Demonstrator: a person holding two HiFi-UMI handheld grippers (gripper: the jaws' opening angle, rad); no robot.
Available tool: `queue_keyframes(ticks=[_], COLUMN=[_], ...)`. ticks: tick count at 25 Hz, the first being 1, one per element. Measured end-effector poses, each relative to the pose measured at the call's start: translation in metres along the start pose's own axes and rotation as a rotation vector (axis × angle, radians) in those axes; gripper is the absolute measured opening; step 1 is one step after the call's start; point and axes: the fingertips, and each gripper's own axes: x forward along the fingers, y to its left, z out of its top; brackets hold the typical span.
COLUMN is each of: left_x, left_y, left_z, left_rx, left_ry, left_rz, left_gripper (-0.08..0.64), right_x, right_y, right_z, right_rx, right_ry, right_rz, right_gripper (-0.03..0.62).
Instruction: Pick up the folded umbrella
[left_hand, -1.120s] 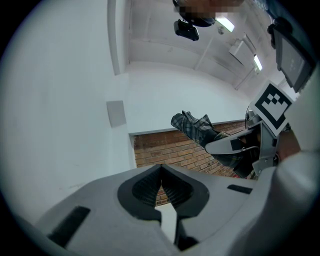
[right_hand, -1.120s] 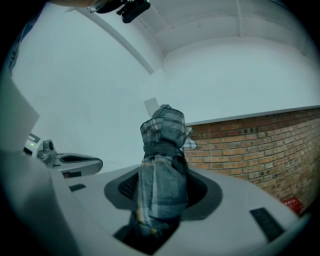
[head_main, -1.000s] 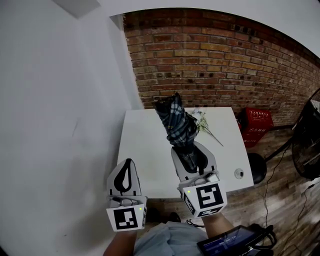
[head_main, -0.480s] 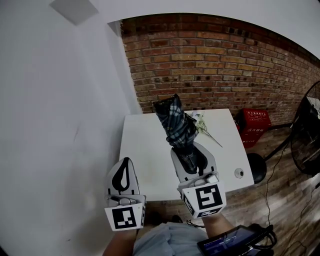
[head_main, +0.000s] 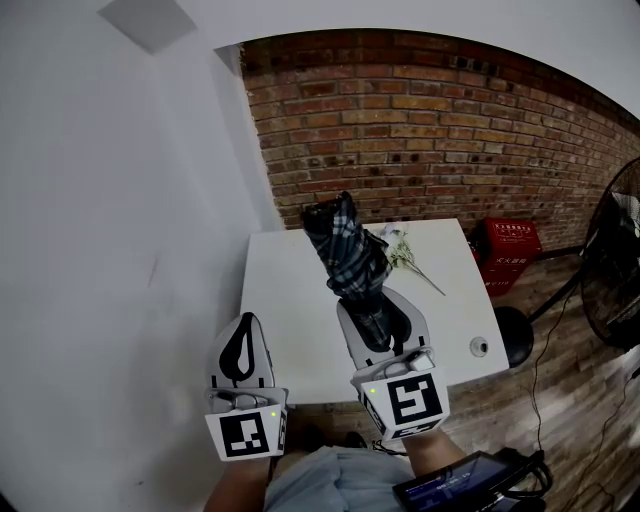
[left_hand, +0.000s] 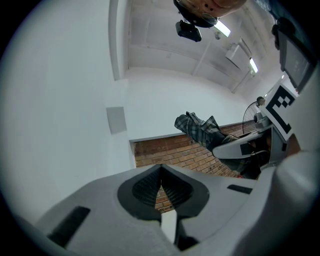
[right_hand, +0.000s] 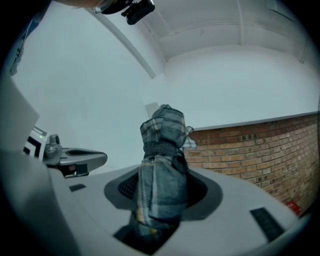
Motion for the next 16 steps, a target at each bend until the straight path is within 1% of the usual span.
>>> queue_keyframes(ticks=[9, 16], left_x=[-0.0002, 0.0029], left_y=[0.0035, 0.0007], left_z=[-0.0018, -0.0003], left_rx=[0.003, 0.005], left_ry=[-0.002, 0.0], left_rz=[0.005, 0.005], left_gripper=[0.008, 0.008], right_x=[0.0015, 0.0005], right_y=[0.0028, -0.0036], right_z=[-0.0006, 0.0021], right_rx=[0.005, 0.005], right_ry=[-0.007, -0.01], right_rz=[0.003, -0.001], right_gripper=[0.19, 0.19])
